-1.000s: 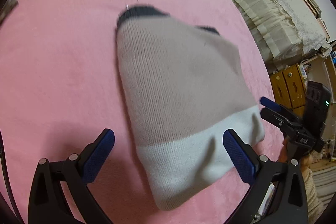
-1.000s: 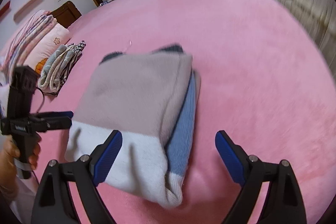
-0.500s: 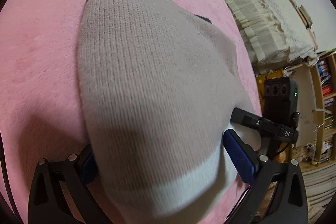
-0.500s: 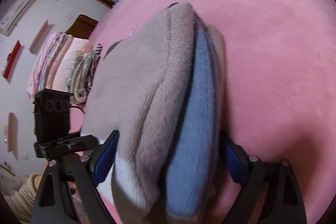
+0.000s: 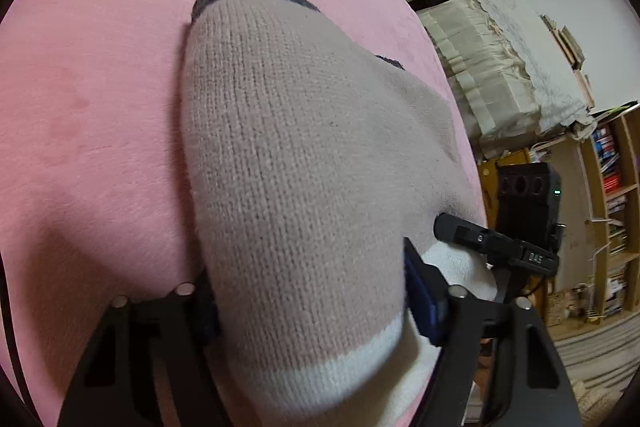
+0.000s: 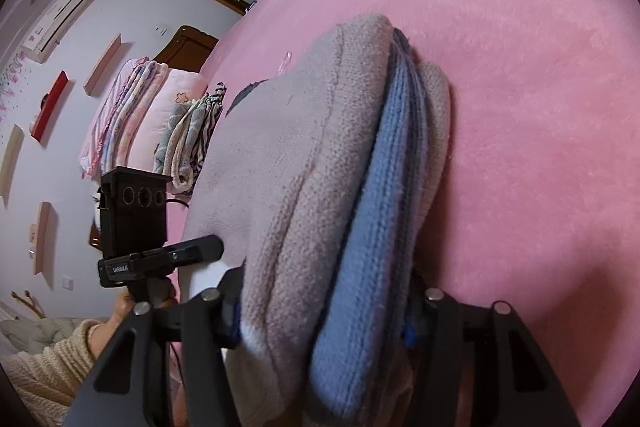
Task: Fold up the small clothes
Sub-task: 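Lift the folded sweater with both grippers and carry it onto the clothes stack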
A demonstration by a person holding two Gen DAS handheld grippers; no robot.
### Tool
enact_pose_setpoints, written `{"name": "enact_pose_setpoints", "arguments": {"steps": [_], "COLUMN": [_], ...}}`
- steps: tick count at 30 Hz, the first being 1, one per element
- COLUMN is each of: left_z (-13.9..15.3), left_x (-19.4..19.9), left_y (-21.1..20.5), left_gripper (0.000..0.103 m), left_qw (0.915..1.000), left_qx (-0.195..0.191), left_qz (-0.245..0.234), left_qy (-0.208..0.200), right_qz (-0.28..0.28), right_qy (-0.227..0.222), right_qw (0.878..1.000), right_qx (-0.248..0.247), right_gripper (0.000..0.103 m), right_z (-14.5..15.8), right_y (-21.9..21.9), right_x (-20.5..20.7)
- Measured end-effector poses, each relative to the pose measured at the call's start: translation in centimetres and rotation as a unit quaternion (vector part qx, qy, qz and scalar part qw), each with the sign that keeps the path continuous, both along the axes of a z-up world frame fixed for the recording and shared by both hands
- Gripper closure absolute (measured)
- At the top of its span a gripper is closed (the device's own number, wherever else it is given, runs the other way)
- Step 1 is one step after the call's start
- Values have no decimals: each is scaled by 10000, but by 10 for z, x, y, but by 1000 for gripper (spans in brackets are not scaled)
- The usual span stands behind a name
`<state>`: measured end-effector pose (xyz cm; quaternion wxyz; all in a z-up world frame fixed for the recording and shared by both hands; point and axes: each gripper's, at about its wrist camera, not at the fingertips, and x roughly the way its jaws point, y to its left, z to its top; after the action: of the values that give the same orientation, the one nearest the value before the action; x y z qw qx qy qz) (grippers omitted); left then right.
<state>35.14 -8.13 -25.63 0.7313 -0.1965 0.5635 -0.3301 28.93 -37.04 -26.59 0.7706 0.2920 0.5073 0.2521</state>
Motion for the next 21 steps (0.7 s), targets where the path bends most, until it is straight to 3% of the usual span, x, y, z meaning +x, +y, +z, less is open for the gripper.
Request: {"name": "enact_pose_setpoints", "arguments": {"steps": [6,12,17,21], "left_z": [36,76,119,163], "left_x": [-20,-51,-67,-64], "left_y": [-7,13,56,113], "left_gripper": [42,42,42,41], "left_qw": [9973,9961,9939,9903], "left_qx": [592,605,759,991], "left_qz": [-19,-153,-92,136], "left_qy": [-433,-629,-795,-968], "right_qz": [-145,-68,83,291], "right_qy": [-215,-478,-689,-945], "right_qw": [9970,9921,9895,9874], "right_qx": [-733,-1158,-1267,-1233], "right_gripper": [54,55,55,55], "right_z": [33,76,117,156], "right_y": [18,42,81,139], "right_x": [-18,-50,-62,-49]}}
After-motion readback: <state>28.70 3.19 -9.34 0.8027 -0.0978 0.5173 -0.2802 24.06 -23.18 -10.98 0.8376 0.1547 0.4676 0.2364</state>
